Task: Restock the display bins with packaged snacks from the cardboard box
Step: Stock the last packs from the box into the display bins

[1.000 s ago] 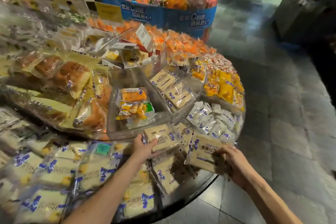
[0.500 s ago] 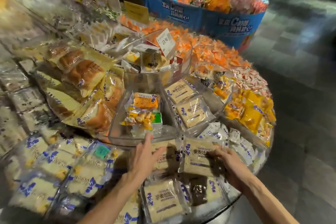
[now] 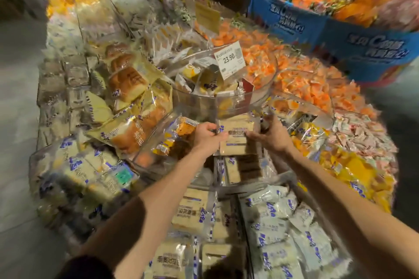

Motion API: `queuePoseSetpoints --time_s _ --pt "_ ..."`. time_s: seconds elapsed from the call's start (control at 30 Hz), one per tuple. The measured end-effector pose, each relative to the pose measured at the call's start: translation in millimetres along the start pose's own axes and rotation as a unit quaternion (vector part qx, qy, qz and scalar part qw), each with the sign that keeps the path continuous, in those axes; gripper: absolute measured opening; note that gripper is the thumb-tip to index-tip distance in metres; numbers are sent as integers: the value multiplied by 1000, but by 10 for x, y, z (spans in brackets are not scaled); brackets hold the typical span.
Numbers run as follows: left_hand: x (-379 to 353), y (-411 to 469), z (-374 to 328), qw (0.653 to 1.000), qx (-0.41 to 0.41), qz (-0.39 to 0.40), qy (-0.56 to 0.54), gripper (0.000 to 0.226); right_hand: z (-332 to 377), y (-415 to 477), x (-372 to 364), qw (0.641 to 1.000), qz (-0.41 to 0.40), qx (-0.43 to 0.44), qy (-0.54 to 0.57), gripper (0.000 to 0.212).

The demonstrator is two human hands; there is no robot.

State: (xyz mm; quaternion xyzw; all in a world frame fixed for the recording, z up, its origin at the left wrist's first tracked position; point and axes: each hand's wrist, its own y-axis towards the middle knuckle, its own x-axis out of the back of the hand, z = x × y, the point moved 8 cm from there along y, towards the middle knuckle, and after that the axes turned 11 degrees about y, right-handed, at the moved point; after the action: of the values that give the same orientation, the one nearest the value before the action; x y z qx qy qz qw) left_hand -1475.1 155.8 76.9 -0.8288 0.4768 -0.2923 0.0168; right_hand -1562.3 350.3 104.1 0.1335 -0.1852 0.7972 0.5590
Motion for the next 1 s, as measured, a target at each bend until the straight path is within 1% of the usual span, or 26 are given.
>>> queuePoseSetpoints --time_s 0.03,0.07,0.1,0.17,0.23,0.3,0.43,0.5,0.57,0.63,0.67,0.7,0.73,0.8,0.87,0.93,1.0 --pt "-27 68 -3 1000 9 -20 12 43 -15 89 12 1000 -1 2 -10 80" --pt "-55 139 0 999 16 -35 33 41 -13 180 11 999 0 14 -29 82" --pt "-77 191 3 997 22 -48 62 39 -9 251 -21 998 6 28 -59 79" --pt "-113 257 -11 992 30 -64 105 33 -53 374 -128 988 23 56 -139 59" --pt "-142 327 -68 987 22 -75 140 24 -95 452 -201 981 25 68 -179 41" --pt "-157 362 -143 979 -3 -87 184 23 -132 517 -247 977 24 75 -197 38" --pt "-208 382 -203 958 -53 -101 264 23 -180 580 -287 966 41 78 -245 41" --pt "-208 370 -229 953 -71 -102 276 25 -226 626 -278 962 46 78 -257 40" --pt "-187 341 -240 957 -78 -92 265 28 -246 629 -278 955 46 83 -280 40" --pt "-116 306 -181 966 -72 -87 231 29 -242 590 -299 937 30 94 -335 47" --pt "-41 264 -153 971 -67 -90 213 26 -174 538 -318 929 17 114 -351 51" --pt "65 201 -138 973 -66 -94 199 21 -50 447 -360 930 11 137 -341 50" --pt "197 112 -149 974 -70 -97 194 18 109 335 -429 933 15 166 -319 45" --pt "563 -128 -164 970 -79 -114 199 22 505 27 -687 932 68 228 -274 28" --pt "1086 -501 -104 966 -85 -148 193 28 878 -377 -1084 915 142 271 -262 19" --pt "1707 -992 138 963 -80 -191 172 31 1217 -890 -1572 892 204 317 -248 18" --pt "2358 -1676 549 958 -60 -235 155 34 1500 -1561 -2133 862 274 360 -228 23"
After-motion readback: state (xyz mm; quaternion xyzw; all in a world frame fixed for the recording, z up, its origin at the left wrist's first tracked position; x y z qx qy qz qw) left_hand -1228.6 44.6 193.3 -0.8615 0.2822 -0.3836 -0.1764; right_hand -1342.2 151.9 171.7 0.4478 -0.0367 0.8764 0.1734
